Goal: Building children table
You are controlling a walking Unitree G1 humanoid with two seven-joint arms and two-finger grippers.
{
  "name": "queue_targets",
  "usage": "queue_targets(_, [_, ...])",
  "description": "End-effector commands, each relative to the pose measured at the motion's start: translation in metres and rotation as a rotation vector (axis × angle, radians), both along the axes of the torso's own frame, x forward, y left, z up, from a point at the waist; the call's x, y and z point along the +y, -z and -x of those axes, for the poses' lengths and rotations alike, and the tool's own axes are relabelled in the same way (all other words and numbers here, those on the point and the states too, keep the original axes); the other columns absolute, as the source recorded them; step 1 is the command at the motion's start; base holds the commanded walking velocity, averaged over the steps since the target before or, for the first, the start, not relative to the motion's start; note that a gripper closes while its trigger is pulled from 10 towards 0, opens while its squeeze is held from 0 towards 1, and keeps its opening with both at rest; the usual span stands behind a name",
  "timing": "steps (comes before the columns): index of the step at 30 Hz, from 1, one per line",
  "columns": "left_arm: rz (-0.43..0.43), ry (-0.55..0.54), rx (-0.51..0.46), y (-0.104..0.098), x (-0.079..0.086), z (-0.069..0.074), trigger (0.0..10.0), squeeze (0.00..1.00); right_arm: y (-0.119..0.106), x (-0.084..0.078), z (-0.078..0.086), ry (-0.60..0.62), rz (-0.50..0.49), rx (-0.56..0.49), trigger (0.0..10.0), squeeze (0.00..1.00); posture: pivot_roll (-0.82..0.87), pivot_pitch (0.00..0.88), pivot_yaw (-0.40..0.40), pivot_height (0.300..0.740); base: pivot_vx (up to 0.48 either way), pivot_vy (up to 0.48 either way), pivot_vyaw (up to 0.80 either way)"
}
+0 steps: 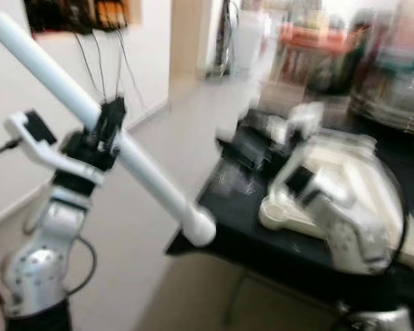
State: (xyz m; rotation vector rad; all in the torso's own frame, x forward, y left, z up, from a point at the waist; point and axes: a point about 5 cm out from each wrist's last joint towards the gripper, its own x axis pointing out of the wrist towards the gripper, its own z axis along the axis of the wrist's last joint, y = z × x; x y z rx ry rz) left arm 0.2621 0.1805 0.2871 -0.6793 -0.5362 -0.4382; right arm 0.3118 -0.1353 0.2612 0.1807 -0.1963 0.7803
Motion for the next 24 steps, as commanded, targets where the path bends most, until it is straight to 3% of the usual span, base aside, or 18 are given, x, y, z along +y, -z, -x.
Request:
queue_targets(1, [-0.008, 0.026, 0.010, 0.001, -0.004, -0.003, 10.0, 0.00, -0.001, -0.002, 0.000, -0.016, -0.008, 0.016, 10.0, 0.00, 0.07, 0.000, -0.126, 0.740, 0.000, 0.000, 0.00])
queue_targets(5, [-0.045, 0.065, 0.044, 0.009, -0.010, -0.006, 10.0, 0.00, 0.009, -0.001, 0.009, -0.145, 0.051, 0.108, 10.0, 0.00, 0.06, 0.000, -0.120, 0.740, 0.000, 0.000, 0.00])
queue_targets(6, [-0.064, 0.083, 0.065, 0.015, -0.014, -0.009, 10.0, 0.00, 0.036, 0.005, 0.025, -0.260, 0.242, 0.162, 10.0, 0.00, 0.06, 0.000, -0.121, 0.740, 0.000, 0.000, 0.00])
queue_targets(8, [-0.073, 0.089, 0.071, 0.016, -0.015, -0.010, 10.0, 0.00, 0.046, 0.007, 0.031, -0.300, 0.292, 0.183, 10.0, 0.00, 0.06, 0.000, -0.121, 0.740, 0.000, 0.000, 0.00])
queue_targets(12, [-0.098, 0.102, 0.093, 0.022, -0.018, -0.014, 10.0, 0.00, 0.059, 0.013, 0.040, -0.392, 0.336, 0.205, 10.0, 0.00, 0.07, 0.000, -0.124, 0.740, 0.000, 0.000, 0.00])
queue_targets(17, [-0.103, 0.111, 0.105, 0.026, -0.020, -0.014, 10.0, 0.00, 0.062, 0.015, 0.040, -0.403, 0.344, 0.218, 10.0, 0.00, 0.07, 0.000, -0.125, 0.740, 0.000, 0.000, 0.00])
queue_targets(22, [-0.109, 0.167, 0.129, 0.036, -0.032, -0.019, 10.0, 0.00, 0.064, 0.040, 0.042, -0.480, 0.333, 0.235, 10.0, 0.00, 0.06, 0.000, -0.123, 0.740, 0.000, 0.000, 0.00])
queue_targets(24, [-0.109, 0.172, 0.130, 0.037, -0.033, -0.020, 10.0, 0.00, 0.064, 0.042, 0.042, -0.488, 0.337, 0.233, 10.0, 0.00, 0.06, 0.000, -0.123, 0.740, 0.000, 0.000, 0.00])
